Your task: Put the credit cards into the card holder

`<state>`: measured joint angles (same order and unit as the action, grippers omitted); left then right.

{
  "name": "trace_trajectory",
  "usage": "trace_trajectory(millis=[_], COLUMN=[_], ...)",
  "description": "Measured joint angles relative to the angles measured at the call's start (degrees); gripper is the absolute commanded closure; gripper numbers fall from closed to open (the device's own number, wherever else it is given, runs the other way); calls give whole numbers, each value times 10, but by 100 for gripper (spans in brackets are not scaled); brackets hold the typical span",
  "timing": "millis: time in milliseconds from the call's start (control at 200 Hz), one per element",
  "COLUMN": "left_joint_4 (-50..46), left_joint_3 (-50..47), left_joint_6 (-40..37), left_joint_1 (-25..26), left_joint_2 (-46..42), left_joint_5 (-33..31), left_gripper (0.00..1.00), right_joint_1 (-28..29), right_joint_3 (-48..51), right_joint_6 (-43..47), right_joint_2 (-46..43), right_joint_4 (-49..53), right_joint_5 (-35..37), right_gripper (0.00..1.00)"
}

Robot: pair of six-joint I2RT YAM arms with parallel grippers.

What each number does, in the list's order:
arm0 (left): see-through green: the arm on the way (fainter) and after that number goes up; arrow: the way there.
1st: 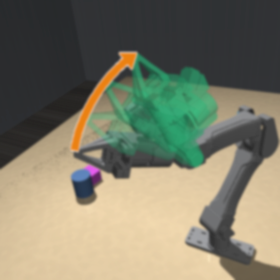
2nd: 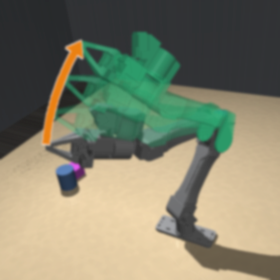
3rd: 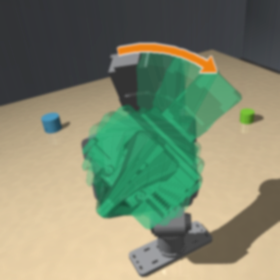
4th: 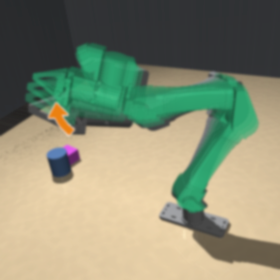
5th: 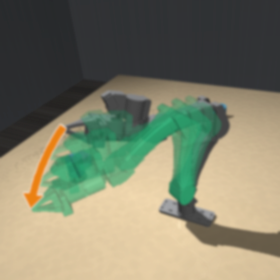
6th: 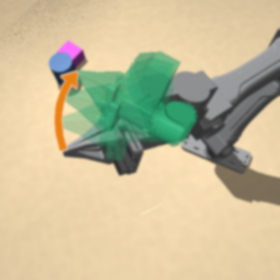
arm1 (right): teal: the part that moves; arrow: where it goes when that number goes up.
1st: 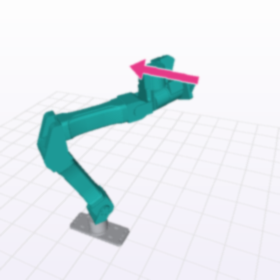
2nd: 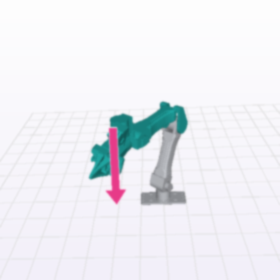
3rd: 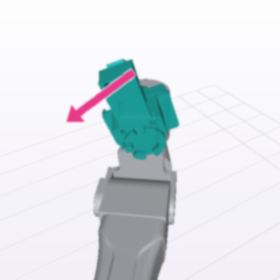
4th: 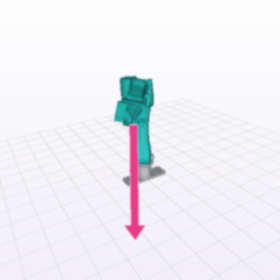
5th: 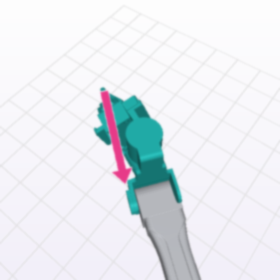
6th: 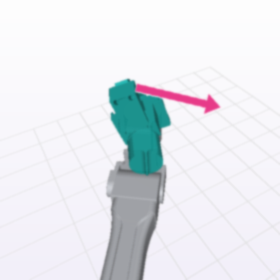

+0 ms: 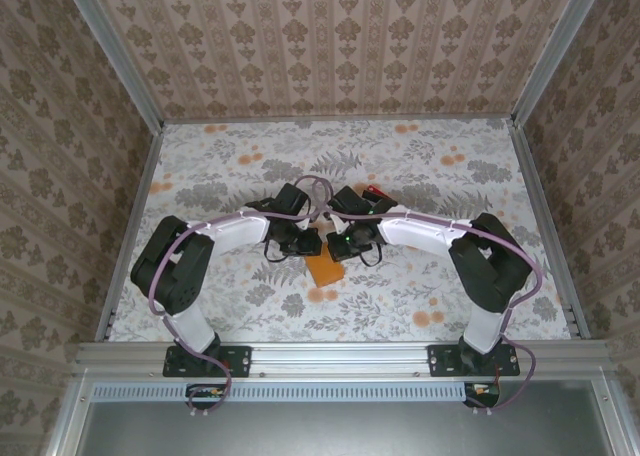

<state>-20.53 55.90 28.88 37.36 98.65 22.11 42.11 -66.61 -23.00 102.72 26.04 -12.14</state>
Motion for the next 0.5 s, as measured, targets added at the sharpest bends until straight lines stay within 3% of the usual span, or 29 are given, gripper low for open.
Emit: trace_trajectory(millis=[500], left_joint_4=[29], left_joint_3=[-20], left_joint_6=[25], left_joint_1=[-11], left_joint_2=[-5], left_joint_5=[14], left_gripper=[89], right_joint_1=[15], right_joint_3=[-38], right_joint_6=[14], right_joint_2=[36], right_joint_4=[31], right_joint_5=[12], right_gripper=[100])
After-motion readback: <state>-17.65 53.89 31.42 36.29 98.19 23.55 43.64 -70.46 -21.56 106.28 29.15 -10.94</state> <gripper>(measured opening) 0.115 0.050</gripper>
